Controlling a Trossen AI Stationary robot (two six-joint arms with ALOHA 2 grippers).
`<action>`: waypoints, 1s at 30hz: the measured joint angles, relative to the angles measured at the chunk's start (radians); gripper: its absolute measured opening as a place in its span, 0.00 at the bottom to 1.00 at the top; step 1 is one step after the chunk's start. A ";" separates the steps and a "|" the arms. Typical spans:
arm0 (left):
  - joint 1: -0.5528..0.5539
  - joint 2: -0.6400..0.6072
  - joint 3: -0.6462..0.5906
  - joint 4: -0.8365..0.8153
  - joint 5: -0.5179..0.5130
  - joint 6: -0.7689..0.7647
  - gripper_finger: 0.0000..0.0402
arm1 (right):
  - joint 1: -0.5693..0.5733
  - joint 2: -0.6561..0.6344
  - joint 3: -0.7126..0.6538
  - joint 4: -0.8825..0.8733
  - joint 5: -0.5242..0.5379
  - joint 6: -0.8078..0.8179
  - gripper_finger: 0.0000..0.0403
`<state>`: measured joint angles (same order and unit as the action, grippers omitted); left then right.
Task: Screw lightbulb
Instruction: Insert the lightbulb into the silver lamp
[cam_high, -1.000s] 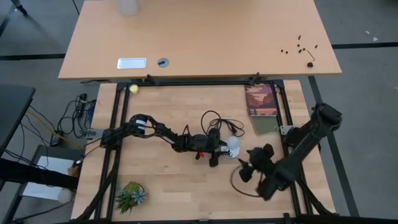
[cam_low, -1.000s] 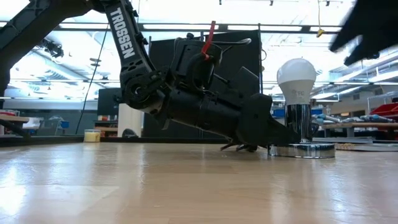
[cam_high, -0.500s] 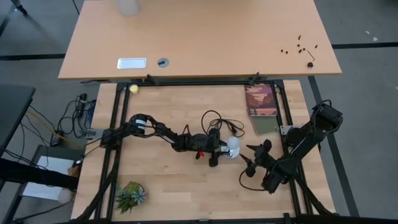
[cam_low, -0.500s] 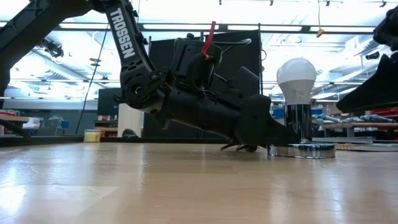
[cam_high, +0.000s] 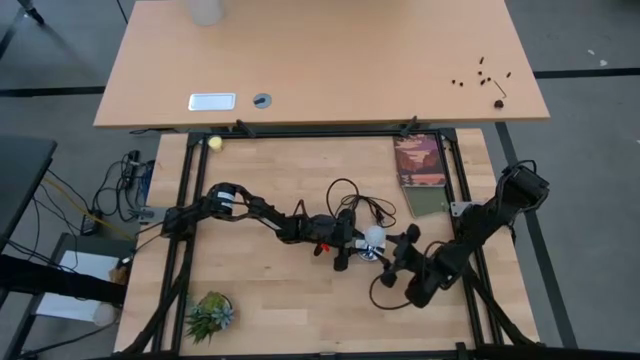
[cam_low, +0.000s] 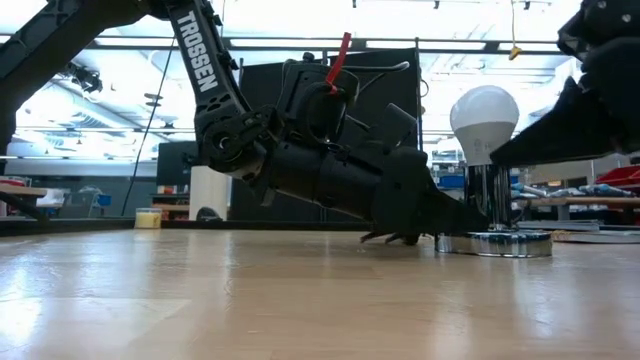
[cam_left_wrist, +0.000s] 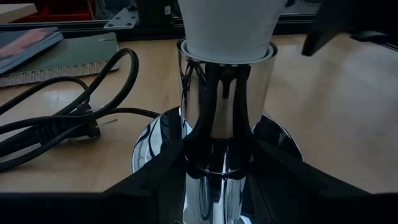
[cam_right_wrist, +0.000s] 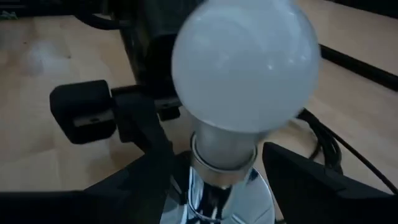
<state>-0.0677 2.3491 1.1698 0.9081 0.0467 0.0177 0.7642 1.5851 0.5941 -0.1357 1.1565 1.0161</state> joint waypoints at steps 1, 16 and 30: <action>0.000 0.000 0.000 0.000 0.000 -0.001 0.48 | -0.006 0.000 0.000 0.015 -0.001 -0.020 0.64; -0.002 -0.001 0.001 -0.038 -0.123 -0.105 0.48 | 0.048 -0.001 0.050 0.079 -0.117 -0.035 0.56; 0.001 -0.001 -0.002 -0.040 -0.094 -0.100 0.48 | 0.065 -0.001 0.045 -0.150 -0.055 0.239 0.54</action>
<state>-0.0665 2.3478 1.1679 0.8677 -0.0469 -0.0823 0.8288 1.5837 0.6395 -0.2853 1.1018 1.2551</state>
